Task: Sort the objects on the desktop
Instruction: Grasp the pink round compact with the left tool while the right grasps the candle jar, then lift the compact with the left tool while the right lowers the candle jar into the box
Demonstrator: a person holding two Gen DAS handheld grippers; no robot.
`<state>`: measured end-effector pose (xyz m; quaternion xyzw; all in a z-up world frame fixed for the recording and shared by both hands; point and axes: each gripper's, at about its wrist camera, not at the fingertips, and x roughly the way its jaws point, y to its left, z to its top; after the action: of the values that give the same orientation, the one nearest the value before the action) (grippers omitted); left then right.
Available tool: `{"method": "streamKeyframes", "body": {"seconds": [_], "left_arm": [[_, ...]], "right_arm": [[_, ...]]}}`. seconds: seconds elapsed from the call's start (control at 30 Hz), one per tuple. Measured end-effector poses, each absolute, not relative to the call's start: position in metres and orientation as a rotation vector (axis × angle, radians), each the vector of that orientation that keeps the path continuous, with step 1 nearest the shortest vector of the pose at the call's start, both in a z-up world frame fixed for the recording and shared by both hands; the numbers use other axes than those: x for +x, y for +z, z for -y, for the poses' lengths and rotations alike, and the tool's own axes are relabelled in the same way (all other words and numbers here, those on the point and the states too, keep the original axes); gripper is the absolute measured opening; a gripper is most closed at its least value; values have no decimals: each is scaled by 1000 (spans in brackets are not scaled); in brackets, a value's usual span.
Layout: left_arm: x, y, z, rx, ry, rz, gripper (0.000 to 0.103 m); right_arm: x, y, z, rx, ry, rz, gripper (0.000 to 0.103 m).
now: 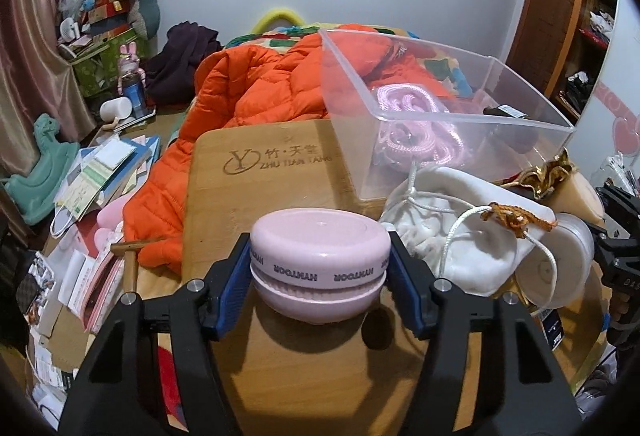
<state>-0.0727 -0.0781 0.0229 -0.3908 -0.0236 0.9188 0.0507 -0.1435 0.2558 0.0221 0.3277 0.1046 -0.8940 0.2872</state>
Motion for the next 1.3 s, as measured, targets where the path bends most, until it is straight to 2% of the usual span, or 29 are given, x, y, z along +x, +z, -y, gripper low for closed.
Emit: {"method": "streamKeyframes", "body": {"seconds": [0.2, 0.63, 0.9, 1.3], "left_arm": [[-59, 25, 90, -1197, 2819, 132, 63], [-28, 53, 77, -1091, 2846, 123, 63], [-19, 69, 55, -1016, 2828, 101, 63], [-16, 98, 34, -902, 2827, 111, 63]], "right_arm": [[-134, 23, -268, 891, -2394, -249, 54], [-115, 30, -298, 918, -2392, -151, 54], [-100, 34, -309, 911, -2388, -164, 54], [-109, 72, -320, 807, -2427, -118, 54]]}}
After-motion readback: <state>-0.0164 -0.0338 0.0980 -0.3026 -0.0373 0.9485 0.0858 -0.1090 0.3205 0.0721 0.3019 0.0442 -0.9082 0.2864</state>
